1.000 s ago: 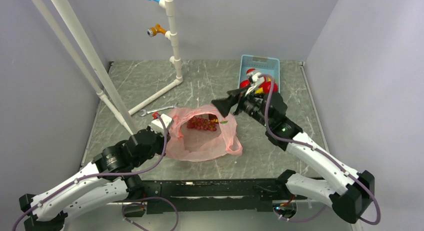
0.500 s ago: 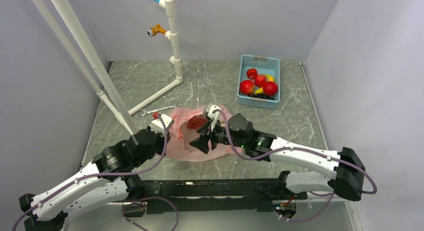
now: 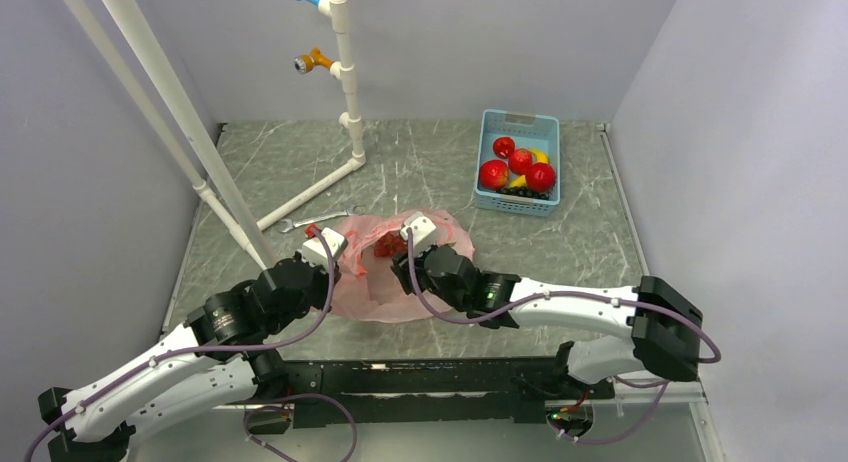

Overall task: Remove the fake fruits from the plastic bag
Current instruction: Take out the fake fruit from the plastic bag.

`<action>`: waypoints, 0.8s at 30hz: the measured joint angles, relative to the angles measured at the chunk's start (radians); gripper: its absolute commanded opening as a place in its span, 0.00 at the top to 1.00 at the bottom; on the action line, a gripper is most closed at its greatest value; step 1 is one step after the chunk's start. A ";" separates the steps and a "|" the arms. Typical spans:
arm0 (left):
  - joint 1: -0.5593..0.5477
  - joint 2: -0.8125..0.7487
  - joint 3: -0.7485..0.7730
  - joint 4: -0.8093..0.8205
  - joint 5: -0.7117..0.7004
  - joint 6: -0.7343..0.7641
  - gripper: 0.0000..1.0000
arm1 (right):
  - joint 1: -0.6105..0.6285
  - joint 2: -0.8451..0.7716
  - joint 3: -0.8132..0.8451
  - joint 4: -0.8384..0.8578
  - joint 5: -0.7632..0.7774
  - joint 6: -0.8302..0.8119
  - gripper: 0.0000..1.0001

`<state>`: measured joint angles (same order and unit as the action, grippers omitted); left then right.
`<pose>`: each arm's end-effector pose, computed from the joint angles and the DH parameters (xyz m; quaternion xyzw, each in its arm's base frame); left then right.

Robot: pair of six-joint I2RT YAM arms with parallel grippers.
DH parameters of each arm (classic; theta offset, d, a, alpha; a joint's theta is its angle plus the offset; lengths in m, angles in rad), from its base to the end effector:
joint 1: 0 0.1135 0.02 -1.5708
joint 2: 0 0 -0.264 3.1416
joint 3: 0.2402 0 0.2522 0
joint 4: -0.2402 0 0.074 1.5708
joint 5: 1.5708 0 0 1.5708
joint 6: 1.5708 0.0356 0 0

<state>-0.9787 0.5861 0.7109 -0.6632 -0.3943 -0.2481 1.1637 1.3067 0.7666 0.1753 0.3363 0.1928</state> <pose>0.0824 -0.0981 0.2947 0.2144 0.8311 -0.1393 0.4938 0.1266 0.2640 0.2555 -0.2949 0.7625 0.2435 0.5219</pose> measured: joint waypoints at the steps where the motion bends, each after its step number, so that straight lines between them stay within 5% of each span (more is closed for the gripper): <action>1: 0.000 0.000 0.000 0.000 0.000 0.000 1.00 | 0.000 0.014 -0.009 0.017 0.019 0.011 0.56; 18: -0.010 0.003 0.000 0.000 -0.001 0.000 1.00 | 0.033 0.393 -0.018 0.309 0.293 -0.006 0.44; 24: -0.014 0.018 0.000 -0.003 -0.004 0.000 1.00 | 0.030 0.526 0.020 0.413 0.332 -0.061 0.30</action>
<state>-0.9932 0.6044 0.7109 -0.6659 -0.3985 -0.2481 1.1934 1.8324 0.7868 0.5880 0.6682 0.1322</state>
